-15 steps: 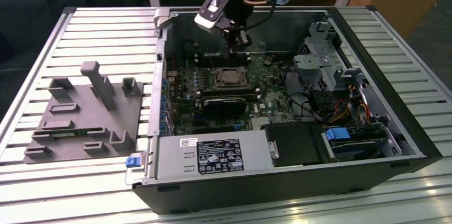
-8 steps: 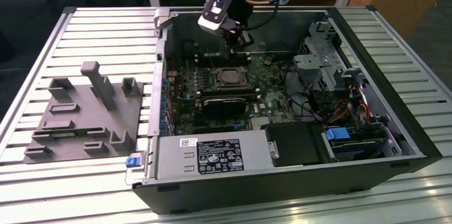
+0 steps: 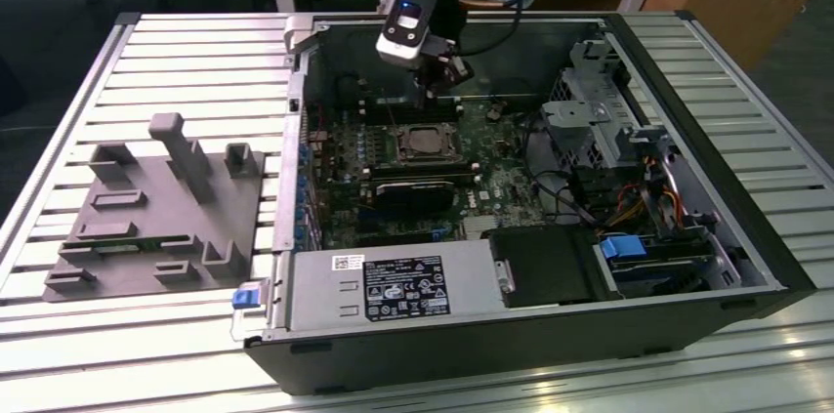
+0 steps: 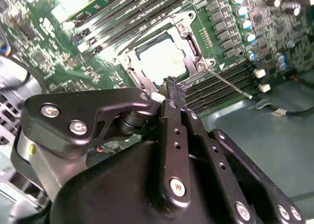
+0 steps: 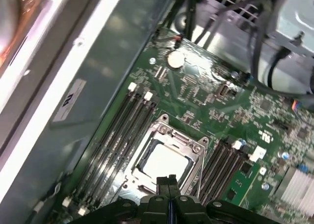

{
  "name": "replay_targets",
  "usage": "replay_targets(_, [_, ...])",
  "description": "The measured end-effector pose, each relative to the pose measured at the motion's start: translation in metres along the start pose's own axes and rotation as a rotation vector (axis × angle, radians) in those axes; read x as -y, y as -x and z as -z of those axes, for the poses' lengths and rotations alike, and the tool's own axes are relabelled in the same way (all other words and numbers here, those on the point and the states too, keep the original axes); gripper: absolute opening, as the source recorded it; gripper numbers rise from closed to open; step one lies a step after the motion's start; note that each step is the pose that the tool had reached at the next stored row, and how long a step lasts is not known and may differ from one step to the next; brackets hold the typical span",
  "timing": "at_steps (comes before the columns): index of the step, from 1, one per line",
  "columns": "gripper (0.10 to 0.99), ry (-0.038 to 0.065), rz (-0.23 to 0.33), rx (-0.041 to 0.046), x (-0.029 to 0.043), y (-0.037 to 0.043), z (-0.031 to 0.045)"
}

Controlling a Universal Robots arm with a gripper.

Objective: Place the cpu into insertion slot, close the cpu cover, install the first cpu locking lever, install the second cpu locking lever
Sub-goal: 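Install the first cpu locking lever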

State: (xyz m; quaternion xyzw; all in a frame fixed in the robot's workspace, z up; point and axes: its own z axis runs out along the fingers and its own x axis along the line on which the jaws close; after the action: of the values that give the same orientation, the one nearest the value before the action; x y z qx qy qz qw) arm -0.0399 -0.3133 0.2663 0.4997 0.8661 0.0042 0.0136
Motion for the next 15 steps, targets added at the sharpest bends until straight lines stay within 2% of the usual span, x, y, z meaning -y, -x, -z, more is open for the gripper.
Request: replay_targets(15, [0.106,0.005,0.271,-0.0056,0.0,0.0,-0.0002])
